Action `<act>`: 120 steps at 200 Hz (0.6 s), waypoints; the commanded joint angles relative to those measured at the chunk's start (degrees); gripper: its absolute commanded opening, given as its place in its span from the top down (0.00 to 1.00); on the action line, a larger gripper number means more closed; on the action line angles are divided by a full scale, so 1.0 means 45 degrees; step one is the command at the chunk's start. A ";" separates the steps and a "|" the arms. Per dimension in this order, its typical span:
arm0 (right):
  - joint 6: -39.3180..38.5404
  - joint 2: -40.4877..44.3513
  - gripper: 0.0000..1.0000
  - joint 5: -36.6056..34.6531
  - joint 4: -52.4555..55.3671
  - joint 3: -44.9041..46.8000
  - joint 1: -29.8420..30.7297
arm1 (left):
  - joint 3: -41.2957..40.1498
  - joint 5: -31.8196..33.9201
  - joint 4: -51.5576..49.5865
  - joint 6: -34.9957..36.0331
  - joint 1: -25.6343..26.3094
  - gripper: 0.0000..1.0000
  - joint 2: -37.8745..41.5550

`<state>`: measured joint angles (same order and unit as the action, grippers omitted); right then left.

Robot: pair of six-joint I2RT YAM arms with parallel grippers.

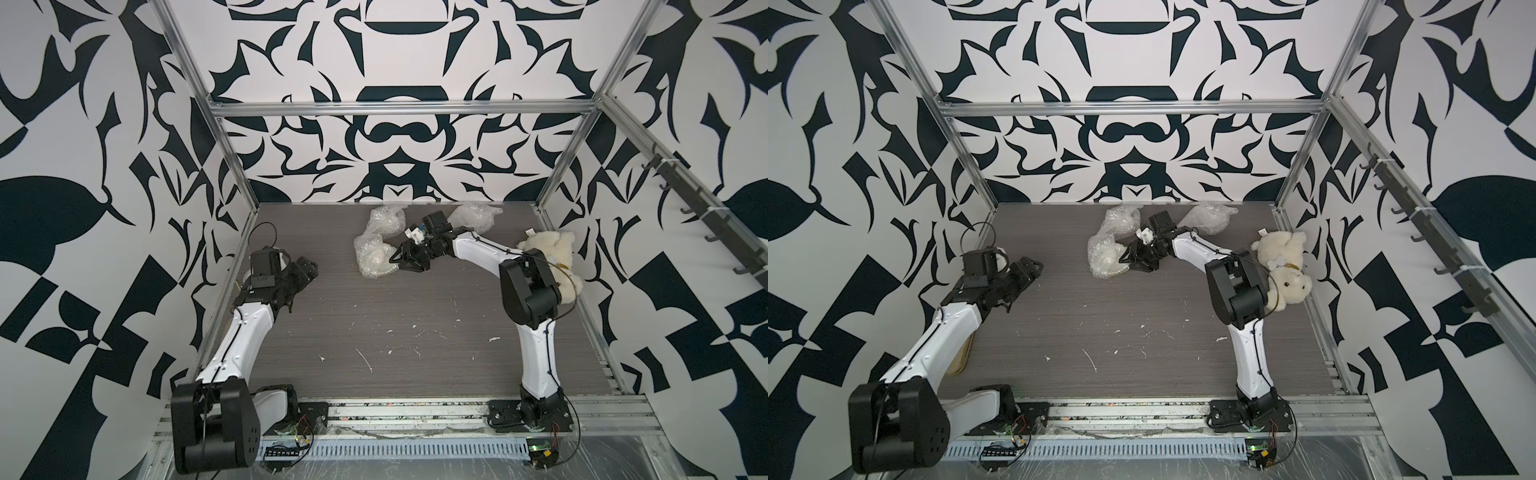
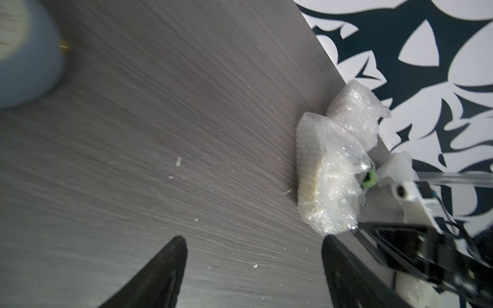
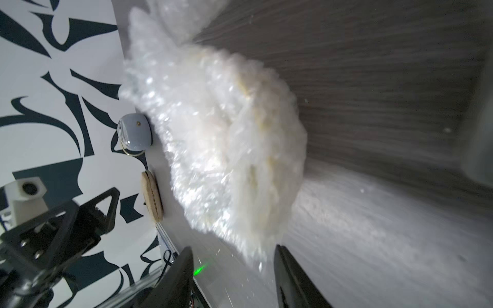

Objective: Wrap bowls in bubble wrap
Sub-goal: Move the bubble-wrapped bowl to the center of the board, then reset both arms

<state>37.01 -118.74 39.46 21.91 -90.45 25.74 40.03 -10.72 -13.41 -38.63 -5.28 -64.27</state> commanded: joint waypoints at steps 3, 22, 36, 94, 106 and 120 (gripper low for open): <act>-0.2489 0.2274 0.46 -0.2290 0.1016 0.1093 -0.0198 | -0.0990 0.1191 0.0167 0.0153 -0.0870 0.10 0.1115; -0.3511 0.4018 0.46 -0.4405 0.0439 0.2770 -0.0547 | -0.1689 0.2778 0.0079 0.0167 -0.1148 0.03 0.2129; -0.3741 0.5507 0.46 -0.5639 -0.0500 0.4356 -0.1023 | -0.2209 0.3881 0.0178 0.0216 -0.1151 0.00 0.2866; -0.4069 1.1906 0.38 -1.1488 -0.5723 1.0751 -0.3378 | -0.4750 0.7479 0.2698 0.0704 -0.1180 0.00 0.5251; -0.4118 1.2623 0.29 -1.3574 -0.6306 1.1614 -0.3466 | -0.4995 0.7629 0.3113 0.1233 -0.1187 0.00 0.5528; -0.4673 1.3125 0.27 -1.4850 -0.7094 1.2482 -0.3769 | -0.5282 0.7667 0.3819 0.1973 -0.1188 0.00 0.5706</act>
<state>20.03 -63.33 -8.60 1.17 -39.27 9.82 17.89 19.03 -4.25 -35.55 -10.39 -40.36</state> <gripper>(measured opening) 0.710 0.996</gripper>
